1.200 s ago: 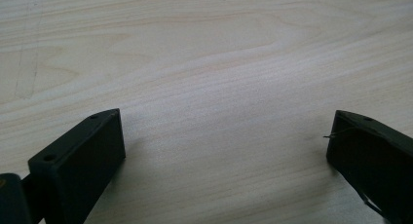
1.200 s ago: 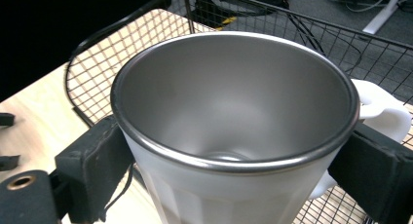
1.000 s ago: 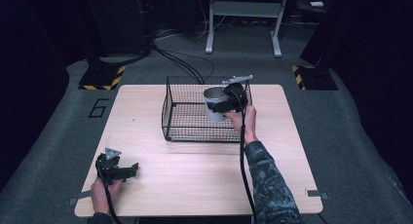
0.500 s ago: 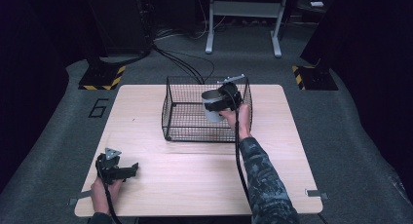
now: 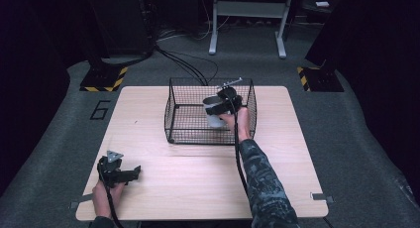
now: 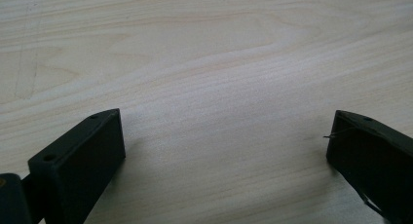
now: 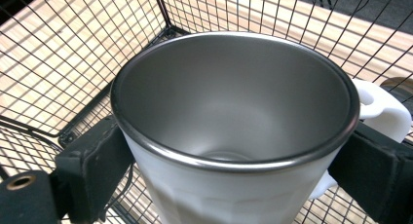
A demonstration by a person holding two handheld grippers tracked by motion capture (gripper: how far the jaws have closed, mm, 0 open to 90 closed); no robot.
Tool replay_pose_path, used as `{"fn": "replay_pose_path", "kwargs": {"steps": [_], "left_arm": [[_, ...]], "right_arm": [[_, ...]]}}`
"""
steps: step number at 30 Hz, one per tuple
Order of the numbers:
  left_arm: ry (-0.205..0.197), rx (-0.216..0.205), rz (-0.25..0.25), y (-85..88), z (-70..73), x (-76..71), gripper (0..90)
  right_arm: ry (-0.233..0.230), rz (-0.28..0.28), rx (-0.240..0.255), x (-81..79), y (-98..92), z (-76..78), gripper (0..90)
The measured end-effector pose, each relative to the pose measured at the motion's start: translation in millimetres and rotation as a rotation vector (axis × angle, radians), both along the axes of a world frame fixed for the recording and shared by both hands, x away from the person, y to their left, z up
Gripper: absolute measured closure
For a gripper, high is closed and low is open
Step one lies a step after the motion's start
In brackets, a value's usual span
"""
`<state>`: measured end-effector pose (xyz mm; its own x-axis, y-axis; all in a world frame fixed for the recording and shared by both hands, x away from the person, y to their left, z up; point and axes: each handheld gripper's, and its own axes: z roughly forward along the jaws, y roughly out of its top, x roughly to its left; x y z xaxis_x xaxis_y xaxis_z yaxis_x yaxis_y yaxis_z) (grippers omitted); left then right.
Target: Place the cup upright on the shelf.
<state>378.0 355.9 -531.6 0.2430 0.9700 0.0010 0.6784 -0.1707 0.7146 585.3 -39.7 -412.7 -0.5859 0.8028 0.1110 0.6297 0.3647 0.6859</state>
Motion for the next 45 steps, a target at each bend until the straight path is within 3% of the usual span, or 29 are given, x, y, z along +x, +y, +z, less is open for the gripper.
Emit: {"fn": "replay_pose_path", "kwargs": {"steps": [12, 23, 31, 35, 39, 45], "left_arm": [[-0.001, 0.006, -0.001, 0.4, 0.1, 0.1, 0.5], [-0.001, 0.007, -0.004, 0.5, 0.2, 0.1, 0.5], [-0.001, 0.007, -0.004, 0.5, 0.2, 0.1, 0.5], [-0.001, 0.007, -0.004, 0.5, 0.2, 0.2, 0.5], [-0.001, 0.007, -0.004, 0.5, 0.2, 0.1, 0.5], [-0.001, 0.007, -0.004, 0.5, 0.2, 0.2, 0.5]], "right_arm": [[0.057, -0.012, -0.041, 8.1, 6.4, -10.2, 7.2], [0.078, -0.004, -0.095, 10.6, 8.3, -12.8, 7.0], [0.107, -0.022, -0.087, 10.0, 6.5, -14.3, 10.0], [0.093, -0.022, -0.079, 7.5, -0.1, -8.5, 25.2], [0.103, -0.006, -0.094, 7.7, -3.5, -7.2, 22.9], [0.107, 0.004, -0.079, 3.9, -8.1, -4.3, 21.0]]}}
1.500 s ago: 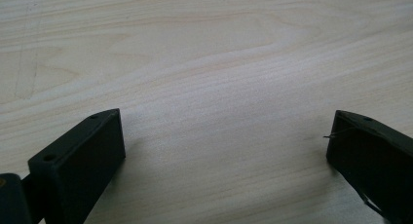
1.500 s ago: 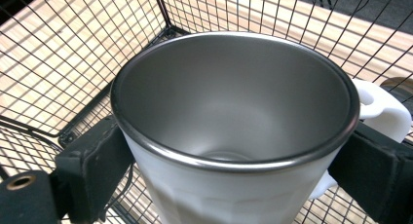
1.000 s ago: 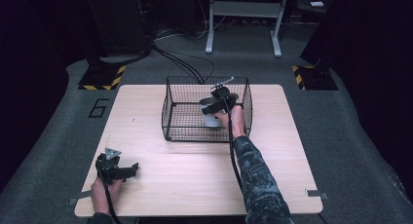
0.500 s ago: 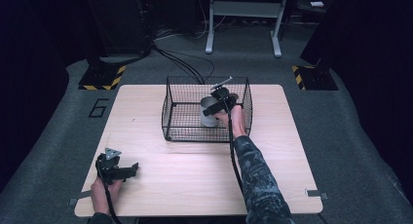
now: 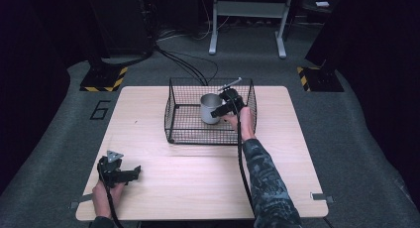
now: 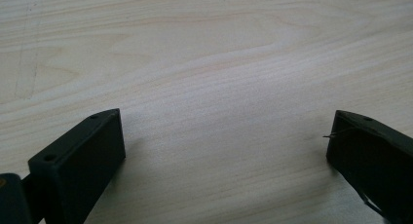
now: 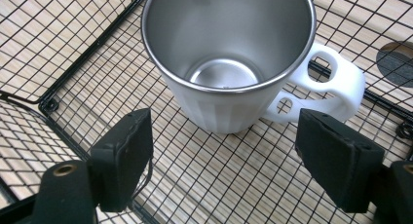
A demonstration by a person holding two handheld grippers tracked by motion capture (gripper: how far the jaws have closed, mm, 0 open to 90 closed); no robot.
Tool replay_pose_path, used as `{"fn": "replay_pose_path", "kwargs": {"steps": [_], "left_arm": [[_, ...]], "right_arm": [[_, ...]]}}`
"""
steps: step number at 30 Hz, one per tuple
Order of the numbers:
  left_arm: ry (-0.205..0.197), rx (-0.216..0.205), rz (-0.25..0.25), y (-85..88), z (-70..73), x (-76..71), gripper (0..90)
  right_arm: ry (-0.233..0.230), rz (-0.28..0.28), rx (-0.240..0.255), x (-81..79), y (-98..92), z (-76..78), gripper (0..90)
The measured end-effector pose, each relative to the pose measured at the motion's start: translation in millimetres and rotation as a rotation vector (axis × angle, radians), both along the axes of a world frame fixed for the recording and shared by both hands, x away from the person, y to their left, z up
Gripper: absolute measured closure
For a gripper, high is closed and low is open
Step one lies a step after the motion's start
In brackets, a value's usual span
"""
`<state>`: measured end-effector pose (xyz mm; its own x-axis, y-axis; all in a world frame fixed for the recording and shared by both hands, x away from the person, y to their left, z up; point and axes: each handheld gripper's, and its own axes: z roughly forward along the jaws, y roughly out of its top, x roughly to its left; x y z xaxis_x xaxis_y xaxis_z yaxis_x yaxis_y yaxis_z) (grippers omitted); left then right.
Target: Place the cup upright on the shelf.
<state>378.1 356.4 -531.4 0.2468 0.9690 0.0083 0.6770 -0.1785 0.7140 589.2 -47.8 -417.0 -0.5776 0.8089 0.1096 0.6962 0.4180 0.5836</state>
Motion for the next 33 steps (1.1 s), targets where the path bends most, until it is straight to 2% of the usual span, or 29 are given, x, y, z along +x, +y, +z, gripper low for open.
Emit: {"fn": "replay_pose_path", "kwargs": {"steps": [3, 10, 17, 20, 26, 28, 33], "left_arm": [[0.0, 0.0, 0.0, 0.0, 0.0, 0.0, 0.5], [0.0, 0.0, 0.0, 0.0, 0.0, 0.0, 0.5], [0.0, 0.0, 0.0, 0.0, 0.0, 0.0, 0.5], [0.0, 0.0, 0.001, -0.1, 0.0, 0.0, 0.5], [-0.002, 0.0, 0.0, 0.0, -0.1, 0.1, 0.5], [-0.002, 0.001, -0.001, 0.1, 0.0, 0.2, 0.5], [-0.002, 0.001, -0.001, 0.1, 0.0, 0.2, 0.5]], "right_arm": [[-0.005, 0.001, 0.013, -4.7, -1.9, 4.7, 19.3], [-0.06, 0.041, 0.051, -23.2, -10.6, 24.5, 15.0], [-0.122, 0.082, 0.061, -54.7, -19.5, 44.3, 12.4], [-0.131, 0.095, 0.058, -67.3, -23.7, 48.3, 10.8], [-0.18, 0.119, 0.061, -96.3, -35.9, 53.7, 7.7], [-0.201, 0.118, 0.066, -106.7, -41.6, 53.5, 7.3], [-0.216, 0.098, 0.064, -131.4, -58.2, 49.1, 4.3]]}}
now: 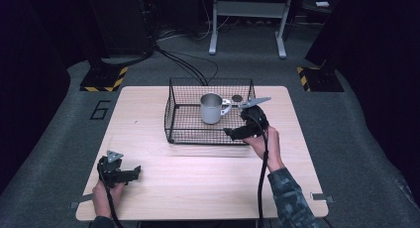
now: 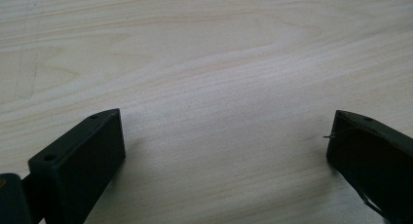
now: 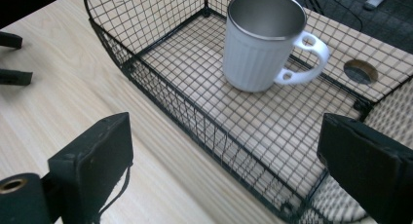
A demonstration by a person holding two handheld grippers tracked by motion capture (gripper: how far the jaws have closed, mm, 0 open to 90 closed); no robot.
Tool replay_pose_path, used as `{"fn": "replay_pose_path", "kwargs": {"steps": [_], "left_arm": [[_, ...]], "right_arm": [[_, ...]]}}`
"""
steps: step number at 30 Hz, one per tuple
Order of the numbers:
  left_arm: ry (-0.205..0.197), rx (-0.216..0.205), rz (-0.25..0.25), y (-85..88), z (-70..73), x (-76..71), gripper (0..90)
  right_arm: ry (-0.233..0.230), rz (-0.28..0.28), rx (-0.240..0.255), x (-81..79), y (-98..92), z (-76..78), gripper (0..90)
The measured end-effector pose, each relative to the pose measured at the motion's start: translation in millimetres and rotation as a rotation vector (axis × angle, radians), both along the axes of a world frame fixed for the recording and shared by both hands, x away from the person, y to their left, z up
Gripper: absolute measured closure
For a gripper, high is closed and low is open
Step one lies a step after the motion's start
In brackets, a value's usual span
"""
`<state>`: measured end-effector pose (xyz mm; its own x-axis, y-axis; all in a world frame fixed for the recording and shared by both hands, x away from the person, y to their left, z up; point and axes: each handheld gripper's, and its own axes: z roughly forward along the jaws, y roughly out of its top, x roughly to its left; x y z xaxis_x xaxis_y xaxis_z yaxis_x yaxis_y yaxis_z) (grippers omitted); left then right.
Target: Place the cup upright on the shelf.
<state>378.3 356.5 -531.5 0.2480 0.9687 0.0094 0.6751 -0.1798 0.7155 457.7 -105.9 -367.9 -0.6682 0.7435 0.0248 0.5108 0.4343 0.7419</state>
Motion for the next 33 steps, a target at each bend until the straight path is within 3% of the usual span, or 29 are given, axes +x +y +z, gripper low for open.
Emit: {"fn": "replay_pose_path", "kwargs": {"steps": [9, 14, 16, 22, 29, 31, 33], "left_arm": [[0.0, 0.0, 0.0, 0.0, 0.0, 0.0, 0.5], [0.003, -0.001, 0.002, -0.2, 0.0, -0.2, 0.5], [0.002, -0.001, 0.001, -0.1, 0.0, -0.2, 0.5], [0.002, -0.001, 0.002, -0.1, 0.0, -0.2, 0.5], [0.002, -0.001, 0.002, -0.1, 0.1, -0.2, 0.5], [0.002, -0.001, 0.002, -0.1, 0.0, -0.2, 0.5], [0.002, -0.001, 0.001, -0.1, 0.0, -0.2, 0.5]], "right_arm": [[-0.026, -0.088, -0.009, -37.6, -45.3, -29.1, 1.0], [-0.014, -0.18, -0.006, -54.8, -76.7, -59.6, 0.0], [0.012, -0.211, 0.011, -60.6, -88.1, -74.8, 0.0], [0.059, -0.311, -0.014, -75.1, -118.1, -118.5, 0.0], [0.087, -0.402, -0.039, -88.1, -139.1, -151.9, 0.0], [0.061, -0.404, -0.059, -89.4, -143.2, -158.7, 0.0], [0.042, -0.411, -0.044, -91.5, -144.5, -160.5, 0.0]]}}
